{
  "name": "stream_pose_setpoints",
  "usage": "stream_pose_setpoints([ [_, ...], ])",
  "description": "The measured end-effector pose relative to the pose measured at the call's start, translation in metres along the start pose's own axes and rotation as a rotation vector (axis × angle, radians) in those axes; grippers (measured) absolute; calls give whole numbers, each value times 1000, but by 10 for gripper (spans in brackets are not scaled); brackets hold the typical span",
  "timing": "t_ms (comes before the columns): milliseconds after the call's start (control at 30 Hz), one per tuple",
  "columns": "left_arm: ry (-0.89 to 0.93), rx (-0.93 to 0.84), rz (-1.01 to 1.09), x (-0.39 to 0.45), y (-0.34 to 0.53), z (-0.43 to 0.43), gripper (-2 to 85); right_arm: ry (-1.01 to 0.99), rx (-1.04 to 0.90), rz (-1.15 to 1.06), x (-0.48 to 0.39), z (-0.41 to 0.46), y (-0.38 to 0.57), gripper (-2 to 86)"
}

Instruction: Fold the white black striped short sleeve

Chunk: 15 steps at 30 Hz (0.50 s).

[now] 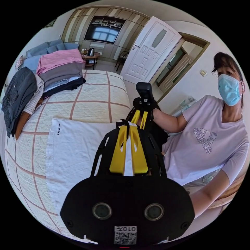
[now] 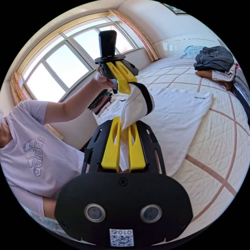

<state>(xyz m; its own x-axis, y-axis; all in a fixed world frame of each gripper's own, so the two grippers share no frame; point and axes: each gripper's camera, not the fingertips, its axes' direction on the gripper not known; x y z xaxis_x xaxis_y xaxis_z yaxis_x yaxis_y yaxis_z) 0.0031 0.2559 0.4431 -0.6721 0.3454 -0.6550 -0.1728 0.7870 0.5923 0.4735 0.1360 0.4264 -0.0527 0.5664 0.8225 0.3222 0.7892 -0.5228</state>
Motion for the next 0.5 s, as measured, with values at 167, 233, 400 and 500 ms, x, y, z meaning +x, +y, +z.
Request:
stream_pose_setpoints([
  [167,-5,-26,-25,-12,-20,4,4,-46,60,248,71,-11,32,55],
  [233,-34,-104,-85,-35,-35,27,4,-4,17,314,87,-8,39,62],
  [400,5,-170,-229,-93,-51,68,4,26,-26,405,106,-4,58,63],
  [500,56,-167,-282,-113,-55,75,3,81,-18,408,99,-12,70,62],
])
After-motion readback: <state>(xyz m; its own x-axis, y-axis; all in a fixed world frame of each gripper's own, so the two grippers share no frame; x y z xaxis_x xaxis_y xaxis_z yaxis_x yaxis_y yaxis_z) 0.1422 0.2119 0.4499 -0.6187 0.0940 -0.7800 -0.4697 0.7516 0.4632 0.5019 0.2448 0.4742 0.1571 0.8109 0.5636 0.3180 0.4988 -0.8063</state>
